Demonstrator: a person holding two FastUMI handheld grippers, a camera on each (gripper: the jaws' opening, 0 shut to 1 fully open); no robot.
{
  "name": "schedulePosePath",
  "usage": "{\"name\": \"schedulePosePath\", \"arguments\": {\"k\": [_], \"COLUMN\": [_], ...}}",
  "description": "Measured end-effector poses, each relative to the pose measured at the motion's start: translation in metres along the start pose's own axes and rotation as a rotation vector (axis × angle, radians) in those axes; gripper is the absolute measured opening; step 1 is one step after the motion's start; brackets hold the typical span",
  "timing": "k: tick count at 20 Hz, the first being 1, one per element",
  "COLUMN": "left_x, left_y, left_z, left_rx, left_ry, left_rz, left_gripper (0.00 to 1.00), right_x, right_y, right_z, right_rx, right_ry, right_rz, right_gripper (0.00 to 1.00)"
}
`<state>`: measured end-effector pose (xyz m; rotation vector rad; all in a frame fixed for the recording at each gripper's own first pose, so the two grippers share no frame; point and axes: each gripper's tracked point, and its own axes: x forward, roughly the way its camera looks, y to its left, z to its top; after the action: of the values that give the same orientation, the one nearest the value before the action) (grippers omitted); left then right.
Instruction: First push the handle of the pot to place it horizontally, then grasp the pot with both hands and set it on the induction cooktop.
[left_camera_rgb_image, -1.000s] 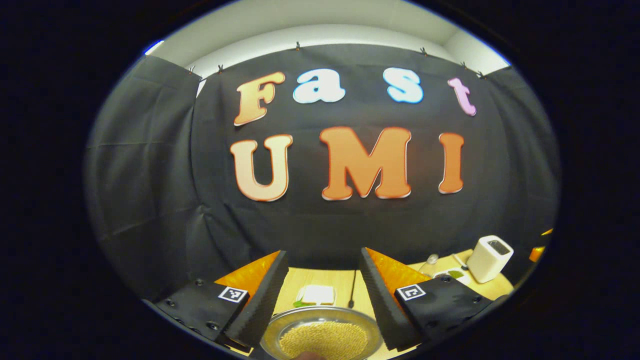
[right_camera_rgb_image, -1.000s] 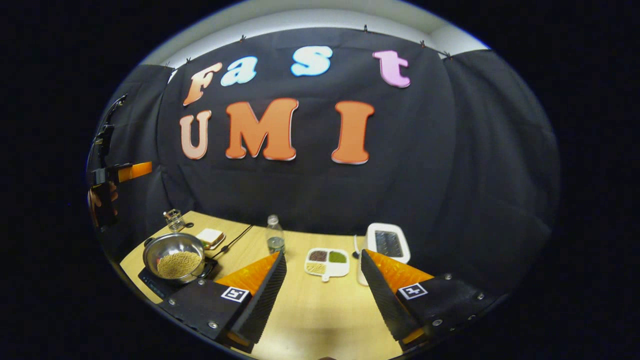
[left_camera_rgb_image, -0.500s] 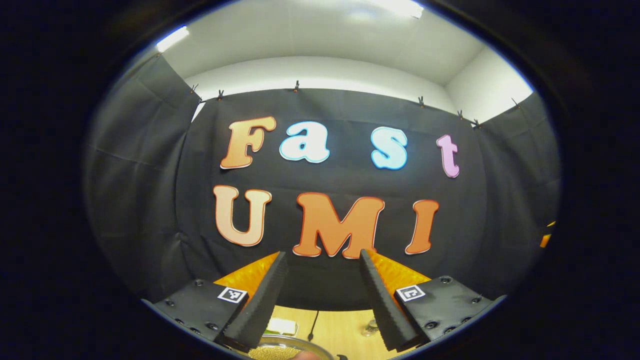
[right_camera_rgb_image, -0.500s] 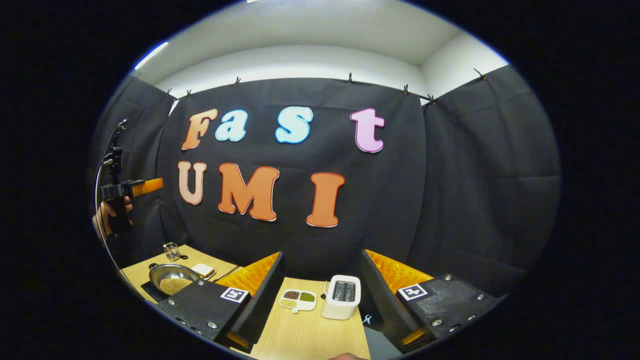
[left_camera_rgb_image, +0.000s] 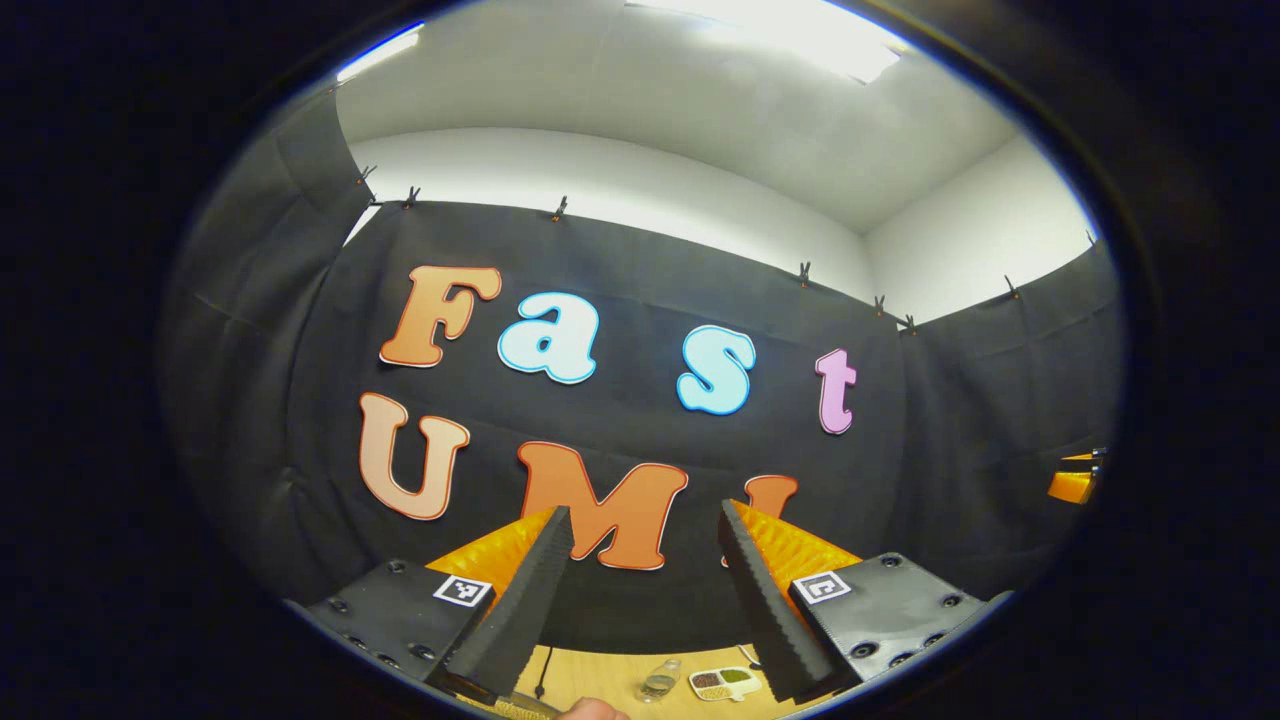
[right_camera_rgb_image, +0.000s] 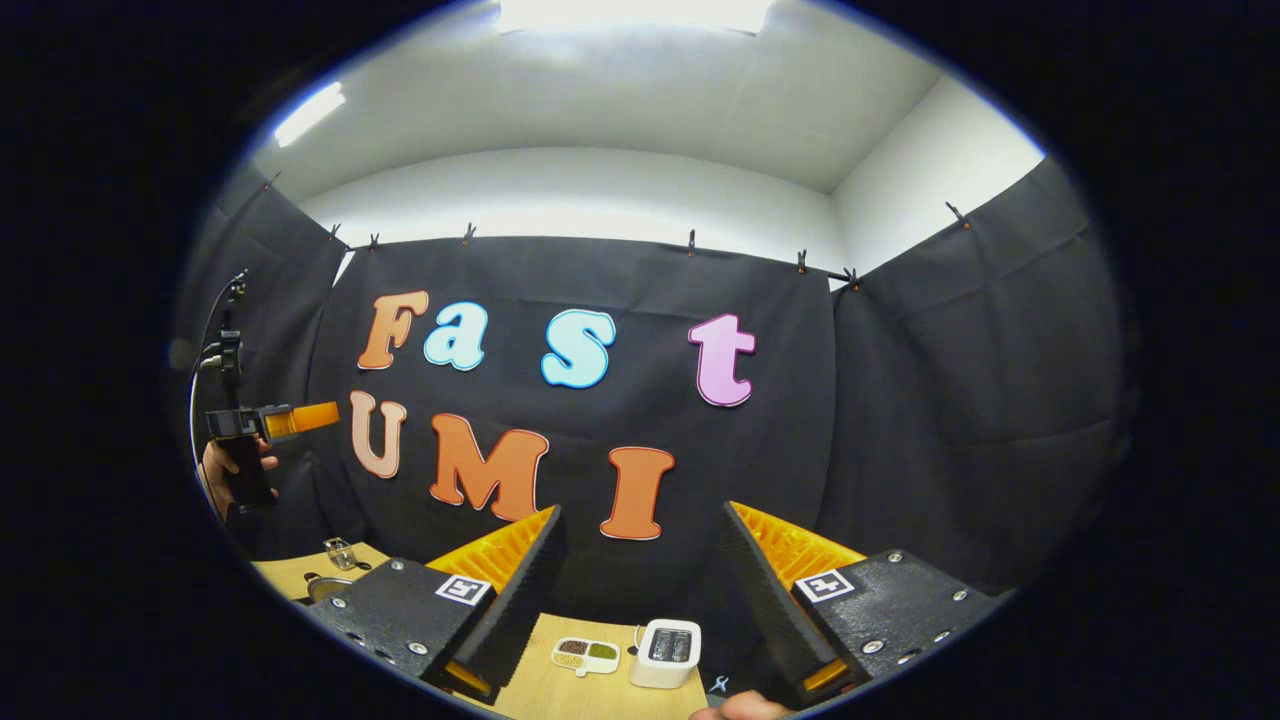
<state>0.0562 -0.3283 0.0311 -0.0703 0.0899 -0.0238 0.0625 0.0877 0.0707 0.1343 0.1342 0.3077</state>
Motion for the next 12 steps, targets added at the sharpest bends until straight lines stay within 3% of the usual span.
{"name": "schedulePosePath", "arguments": {"k": [4, 6, 12], "left_x": [0.000, 0.004, 0.002], "left_y": [0.003, 0.003, 0.015], "left_z": [0.019, 0.024, 0.052], "left_rx": [0.028, 0.005, 0.040], "left_ry": [-0.030, -0.030, -0.098], "left_rz": [0.033, 0.034, 0.068], "left_gripper": [0.95, 0.97, 0.94], "right_x": [0.008, 0.013, 0.023], "right_y": [-0.001, 0.000, 0.007], "right_z": [0.028, 0.038, 0.057], "right_rx": [-0.034, -0.038, -0.044], "right_ry": [-0.050, -0.077, -0.118], "right_rz": [-0.018, -0.022, -0.001], "right_gripper": [0.98, 0.95, 0.95]}}
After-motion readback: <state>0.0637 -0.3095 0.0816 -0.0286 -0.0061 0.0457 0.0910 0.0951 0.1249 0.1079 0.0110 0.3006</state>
